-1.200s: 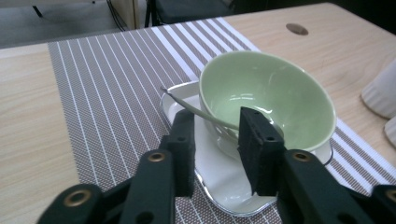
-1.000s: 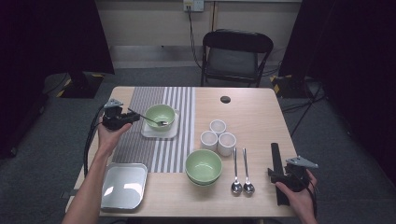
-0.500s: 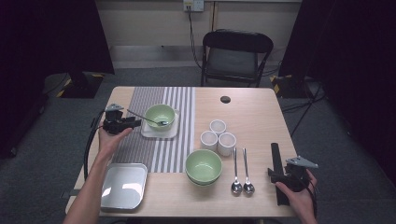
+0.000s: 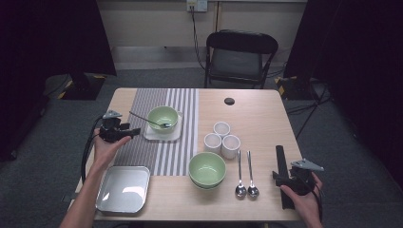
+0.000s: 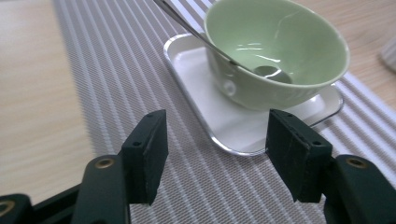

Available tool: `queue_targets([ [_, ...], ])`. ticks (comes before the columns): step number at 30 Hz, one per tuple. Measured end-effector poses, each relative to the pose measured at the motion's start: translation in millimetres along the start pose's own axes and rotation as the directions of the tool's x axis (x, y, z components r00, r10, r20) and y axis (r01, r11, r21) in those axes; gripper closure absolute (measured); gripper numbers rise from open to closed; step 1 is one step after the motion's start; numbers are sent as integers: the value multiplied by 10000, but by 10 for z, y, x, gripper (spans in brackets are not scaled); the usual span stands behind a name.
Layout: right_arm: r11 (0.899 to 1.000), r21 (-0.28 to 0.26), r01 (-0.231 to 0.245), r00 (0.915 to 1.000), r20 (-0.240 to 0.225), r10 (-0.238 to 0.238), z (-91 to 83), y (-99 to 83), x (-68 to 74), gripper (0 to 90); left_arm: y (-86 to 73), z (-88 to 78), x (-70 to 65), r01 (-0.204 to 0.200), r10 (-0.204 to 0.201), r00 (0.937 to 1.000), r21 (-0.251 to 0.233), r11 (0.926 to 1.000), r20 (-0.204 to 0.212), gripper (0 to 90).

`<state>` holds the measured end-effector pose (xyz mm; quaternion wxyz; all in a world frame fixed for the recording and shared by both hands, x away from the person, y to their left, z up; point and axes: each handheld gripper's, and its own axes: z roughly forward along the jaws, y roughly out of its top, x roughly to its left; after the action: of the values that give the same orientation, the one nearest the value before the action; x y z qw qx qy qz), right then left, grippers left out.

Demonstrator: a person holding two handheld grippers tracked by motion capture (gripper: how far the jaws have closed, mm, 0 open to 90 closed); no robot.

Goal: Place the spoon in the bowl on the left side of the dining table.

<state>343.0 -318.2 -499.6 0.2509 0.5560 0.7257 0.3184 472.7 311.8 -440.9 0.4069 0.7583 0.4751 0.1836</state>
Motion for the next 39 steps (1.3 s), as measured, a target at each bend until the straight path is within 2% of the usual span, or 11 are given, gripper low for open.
queue_targets([
  [1,10000,-1,6,10000,2,-6,0,0,0,160,-22,-34,19,251,-251,9997,51,9997,-11,352],
  [3,10000,-2,2,10000,1,-2,0,0,0,160,-64,-89,45,172,-172,9998,3,9999,25,291],
  [6,10000,-1,0,10000,0,0,0,0,0,160,-118,-152,63,85,-90,9998,350,9994,156,187],
  [8,10000,-3,6,10000,2,-6,0,0,0,160,-181,-210,67,-92,94,9999,124,9999,-143,188],
  [10,10000,-1,5,10000,1,-5,0,0,0,160,-224,-225,94,-32,37,9999,331,9994,-155,164],
  [18,10000,-1,6,10000,2,-6,0,0,0,161,-458,-277,193,-181,203,9988,487,9987,-456,188],
  [22,10000,-2,9,10000,3,-9,0,0,1,161,-593,-260,326,328,-297,9986,691,9971,-449,187],
  [26,10000,-2,7,10000,2,-7,0,0,1,161,-637,-219,348,199,-146,9982,911,9956,-585,181],
  [32,10000,0,-25,10000,32,25,-1,0,4,160,-640,-103,279,-396,471,9972,1261,9912,-574,183],
  [34,9999,101,-85,9999,82,84,1,14,12,160,-658,-27,238,-796,911,9937,1624,9835,-651,199],
  [39,9986,516,-84,10000,46,81,-9,68,-7,200,-686,3,287,-499,582,9963,1265,9907,-630,158],
])
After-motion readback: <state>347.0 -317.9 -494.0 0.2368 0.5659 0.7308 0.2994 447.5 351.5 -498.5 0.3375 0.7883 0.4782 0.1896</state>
